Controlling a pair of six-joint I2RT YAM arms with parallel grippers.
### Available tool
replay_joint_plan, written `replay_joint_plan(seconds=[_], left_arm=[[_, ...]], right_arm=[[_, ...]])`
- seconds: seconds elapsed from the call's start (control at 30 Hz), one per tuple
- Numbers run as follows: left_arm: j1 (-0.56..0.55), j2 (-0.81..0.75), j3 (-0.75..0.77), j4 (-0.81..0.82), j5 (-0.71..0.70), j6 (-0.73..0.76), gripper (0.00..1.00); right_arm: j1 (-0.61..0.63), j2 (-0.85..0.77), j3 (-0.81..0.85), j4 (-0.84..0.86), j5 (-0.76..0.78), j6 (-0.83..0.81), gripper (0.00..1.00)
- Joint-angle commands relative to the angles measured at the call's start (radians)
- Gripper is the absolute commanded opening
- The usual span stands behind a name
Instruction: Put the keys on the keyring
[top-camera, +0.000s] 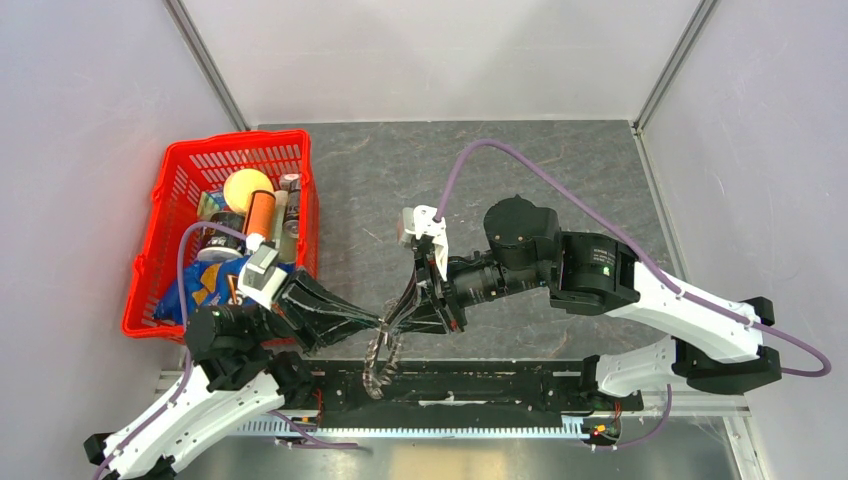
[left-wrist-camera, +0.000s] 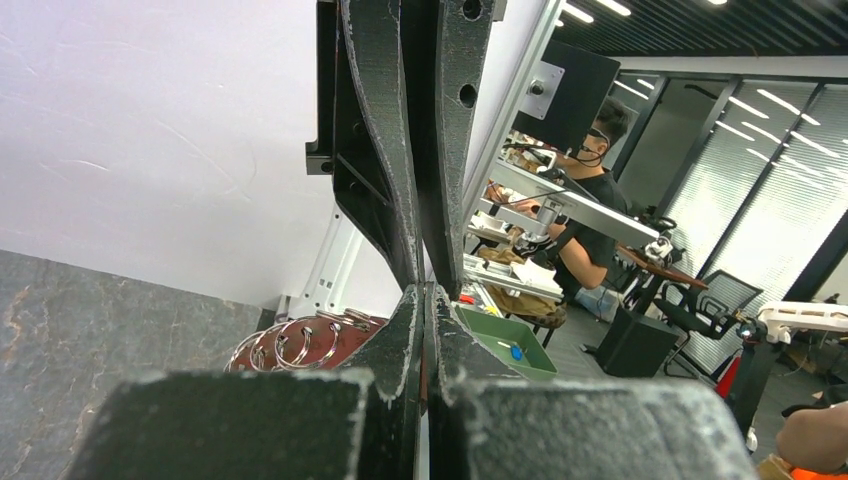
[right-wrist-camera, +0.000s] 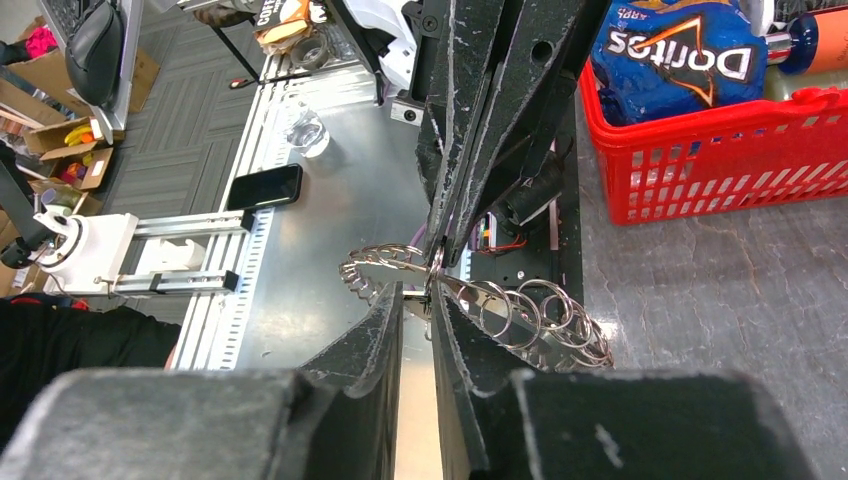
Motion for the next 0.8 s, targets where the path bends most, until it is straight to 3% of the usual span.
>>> replay_joint_plan(seconds=[0.0,0.23,0.57,0.63,0.77], left_arm=[[0.0,-0.005,-0.003,0.086,-0.044,-0.036,0.02],[-0.001,-0.005,-0.008,0.095,-0.044,-0.041,0.02],[0.0,-0.011,-0.013,0.096,-0.045,-0.042,0.02],[0.0,-0.014,-0.013,0.096,-0.047,-0.042,0.02],[0.0,-0.019,-0.014,0.095,-0.051,-0.041,0.02]], right_arm=[[0.002,0.013,-0.006,0.051,0.016,0.013,0.22],[0.001,0.008,-0.018,0.067,0.067,0.018,0.2],[0.002,0.001,-0.036,0.089,0.107,0.034,0.32],[0.001,-0.001,-0.039,0.093,0.104,0.037,0.31],[0.002,-0.001,-0.04,0.1,0.092,0.042,0.17]])
